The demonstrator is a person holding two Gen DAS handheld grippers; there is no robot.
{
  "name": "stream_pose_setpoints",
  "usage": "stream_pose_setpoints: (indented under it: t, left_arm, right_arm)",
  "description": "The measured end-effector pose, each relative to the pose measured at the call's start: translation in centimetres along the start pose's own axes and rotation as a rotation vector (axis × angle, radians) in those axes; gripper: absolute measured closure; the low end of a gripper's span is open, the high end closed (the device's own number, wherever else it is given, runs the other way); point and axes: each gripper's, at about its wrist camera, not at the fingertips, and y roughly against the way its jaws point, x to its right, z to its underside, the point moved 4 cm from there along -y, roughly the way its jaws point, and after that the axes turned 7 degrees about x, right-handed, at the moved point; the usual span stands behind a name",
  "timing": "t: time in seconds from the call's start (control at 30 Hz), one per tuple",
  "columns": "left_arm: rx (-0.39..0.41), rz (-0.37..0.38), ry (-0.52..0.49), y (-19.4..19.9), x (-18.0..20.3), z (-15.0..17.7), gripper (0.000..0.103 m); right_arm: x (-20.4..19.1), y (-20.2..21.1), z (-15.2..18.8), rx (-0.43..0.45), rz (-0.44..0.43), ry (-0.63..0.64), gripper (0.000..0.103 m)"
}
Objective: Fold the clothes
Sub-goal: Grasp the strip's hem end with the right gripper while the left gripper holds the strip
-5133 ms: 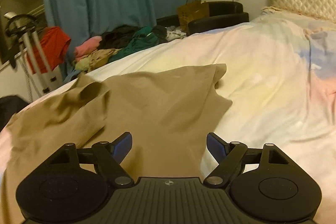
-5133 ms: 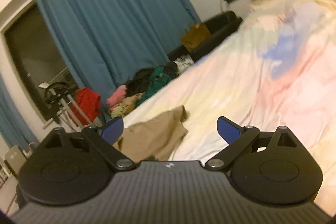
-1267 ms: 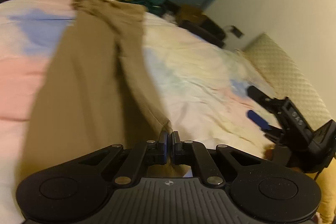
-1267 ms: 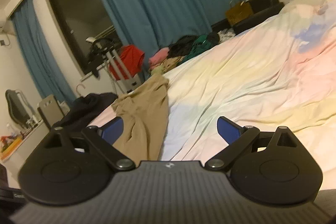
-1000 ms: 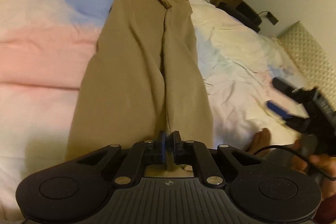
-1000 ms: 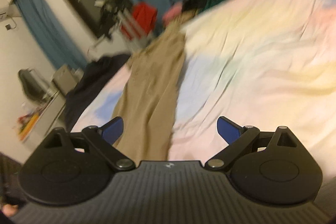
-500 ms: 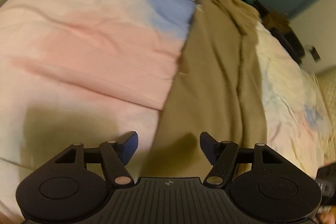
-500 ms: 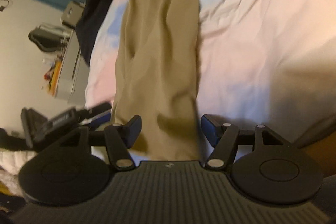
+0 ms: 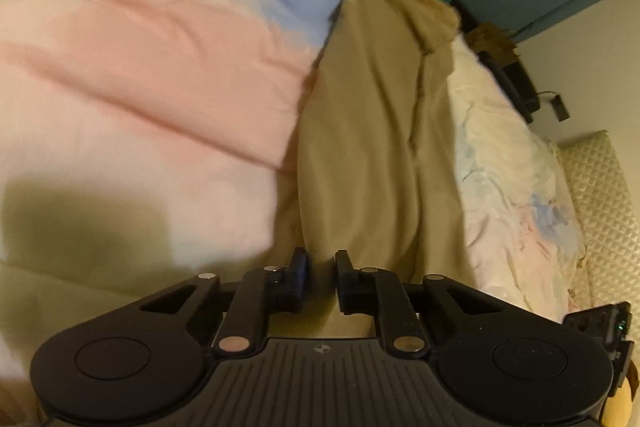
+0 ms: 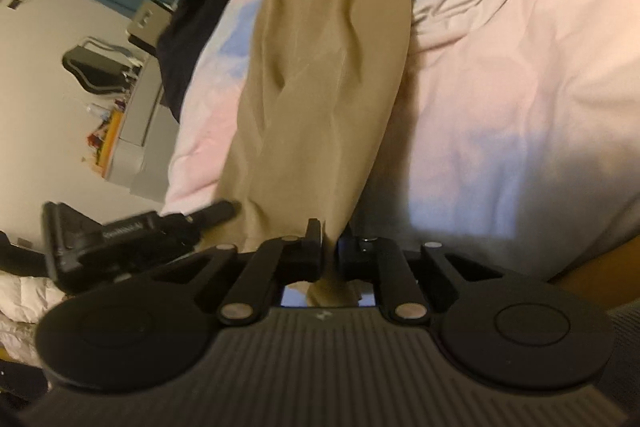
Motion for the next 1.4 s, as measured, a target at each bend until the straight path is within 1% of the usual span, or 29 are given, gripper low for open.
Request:
stream_pose_setpoints:
  t: [0.03, 0.07, 0.13, 0.17, 0.23, 0.3, 0.33, 0.37, 0.4, 0.47, 0.57, 0.63, 0.7, 0.77, 0.83, 0.9, 1.0, 1.07, 1.1, 1.13, 1.23, 1.3, 1.4]
  left_arm:
    - [-0.020, -0.023, 0.018, -0.4, -0.3, 0.1, 0.072]
    - [-0.039, -0.045, 0.037, -0.8, -0.6, 0.2, 0.059]
    - [-0.060, -0.050, 0.052, -1.1, -1.1, 0.2, 0.058]
    - [-0.073, -0.048, 0.051, -1.2, -1.0, 0.3, 0.054]
    - [-0.078, -0.054, 0.041, -1.3, -0.7, 0.4, 0.053]
    - [-0.082, -0.060, 0.030, -1.5, -0.4, 0.5, 0.059]
    - [-0.078, -0.055, 0.015, -1.3, -0.2, 0.6, 0.061]
    - [-0.073, -0.048, -0.001, -1.1, 0.0, 0.7, 0.072]
    - [-0.068, -0.042, -0.017, -0.8, 0.2, 0.7, 0.089]
    - [-0.020, -0.022, -0.039, 0.1, 0.4, 0.7, 0.094]
    - [0.048, 0.009, -0.064, 1.7, 1.1, 0.7, 0.094]
    - [0.094, 0.063, -0.031, 3.0, 1.3, 0.3, 0.095]
    - [0.128, 0.134, 0.015, 4.6, 1.6, 0.1, 0.095]
    - [0.156, 0.180, 0.050, 6.1, 2.0, -0.1, 0.095]
    - [0.190, 0.229, 0.064, 7.8, 3.2, -0.3, 0.096]
    - [0.226, 0.263, 0.065, 9.6, 5.0, -0.3, 0.101]
    - [0.280, 0.291, 0.032, 12.1, 8.3, -0.4, 0.101]
    - [0.297, 0.288, 0.005, 13.5, 10.1, 0.0, 0.102]
    - [0.306, 0.285, -0.009, 14.2, 11.0, 0.3, 0.102]
    - [0.304, 0.281, -0.020, 14.5, 11.7, 0.6, 0.102]
    - [0.293, 0.283, -0.012, 15.9, 12.9, 1.8, 0.102]
    - [0.304, 0.271, -0.018, 16.9, 13.5, 2.2, 0.102]
    - [0.315, 0.253, -0.016, 17.4, 14.1, 2.0, 0.102]
  right_arm:
    - [0.2, 0.0, 0.1, -0.005, 0.014, -0.007, 0.092]
    - [0.4, -0.1, 0.2, -0.012, 0.027, -0.016, 0.091]
    - [0.7, -1.0, 0.3, -0.051, 0.040, -0.043, 0.090]
    - [0.6, -1.3, 0.7, -0.074, 0.046, -0.038, 0.089]
    - [0.4, -2.0, 1.3, -0.108, 0.058, -0.021, 0.077]
    - [0.0, -2.7, 1.8, -0.132, 0.066, -0.006, 0.061]
    - [-0.1, -2.7, 1.9, -0.126, 0.059, -0.011, 0.061]
    - [-0.2, -2.7, 2.1, -0.119, 0.057, -0.007, 0.061]
    - [-0.4, -2.5, 2.2, -0.107, 0.055, 0.000, 0.068]
    - [-0.9, -1.7, 2.2, -0.065, 0.054, 0.024, 0.095]
    - [-1.1, 0.4, 1.8, 0.002, 0.011, 0.002, 0.095]
    - [-1.3, 2.4, 1.3, 0.077, -0.011, 0.010, 0.095]
    - [-2.0, 4.4, 0.7, 0.139, -0.045, 0.011, 0.095]
    - [-2.8, 6.7, -0.2, 0.201, -0.070, 0.022, 0.096]
    - [-3.9, 9.3, -1.3, 0.264, -0.091, 0.043, 0.096]
    - [-5.4, 11.5, -2.6, 0.315, -0.097, 0.074, 0.096]
    - [-6.8, 14.9, -3.6, 0.379, -0.087, 0.131, 0.096]
    - [-7.5, 17.1, -3.7, 0.413, -0.072, 0.170, 0.097]
    - [-7.8, 18.0, -3.7, 0.428, -0.066, 0.187, 0.099]
    - [-8.1, 18.7, -3.5, 0.433, -0.062, 0.193, 0.099]
    - [-8.7, 19.8, -2.8, 0.449, -0.050, 0.209, 0.099]
    - [-8.9, 20.3, -2.7, 0.455, -0.040, 0.210, 0.099]
    - [-9.1, 21.2, -2.6, 0.451, -0.029, 0.204, 0.100]
